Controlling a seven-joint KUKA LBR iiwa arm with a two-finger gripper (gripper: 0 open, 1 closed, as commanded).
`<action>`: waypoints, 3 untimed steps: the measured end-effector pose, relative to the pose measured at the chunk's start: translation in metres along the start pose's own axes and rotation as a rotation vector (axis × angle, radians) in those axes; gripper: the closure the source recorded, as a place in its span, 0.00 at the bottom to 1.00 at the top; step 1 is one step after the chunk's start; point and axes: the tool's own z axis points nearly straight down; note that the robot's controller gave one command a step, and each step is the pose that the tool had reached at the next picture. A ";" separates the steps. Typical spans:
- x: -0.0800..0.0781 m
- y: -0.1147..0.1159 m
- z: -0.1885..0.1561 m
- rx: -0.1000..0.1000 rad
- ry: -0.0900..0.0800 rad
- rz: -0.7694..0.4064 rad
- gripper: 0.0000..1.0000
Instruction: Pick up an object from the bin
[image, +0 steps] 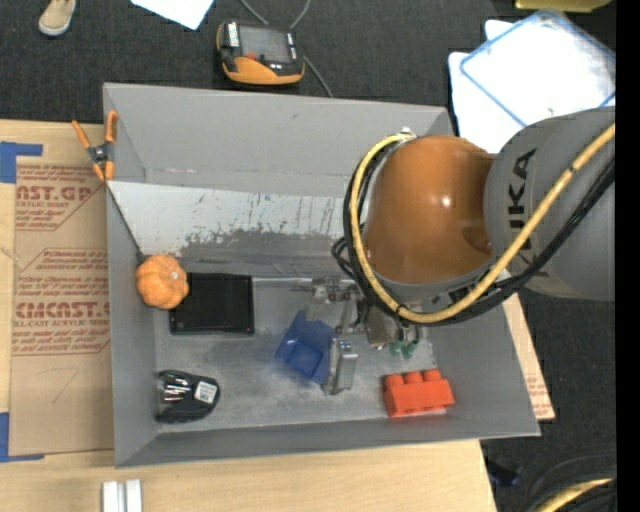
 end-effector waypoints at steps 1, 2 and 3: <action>-0.001 0.000 -0.003 -0.001 -0.007 0.001 0.00; -0.039 -0.028 0.131 -0.003 -0.011 0.061 0.00; -0.044 -0.031 0.078 -0.003 -0.015 0.052 0.00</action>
Offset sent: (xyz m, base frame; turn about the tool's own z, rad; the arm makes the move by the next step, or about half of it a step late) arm 0.0446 -0.0354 -0.1633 0.0758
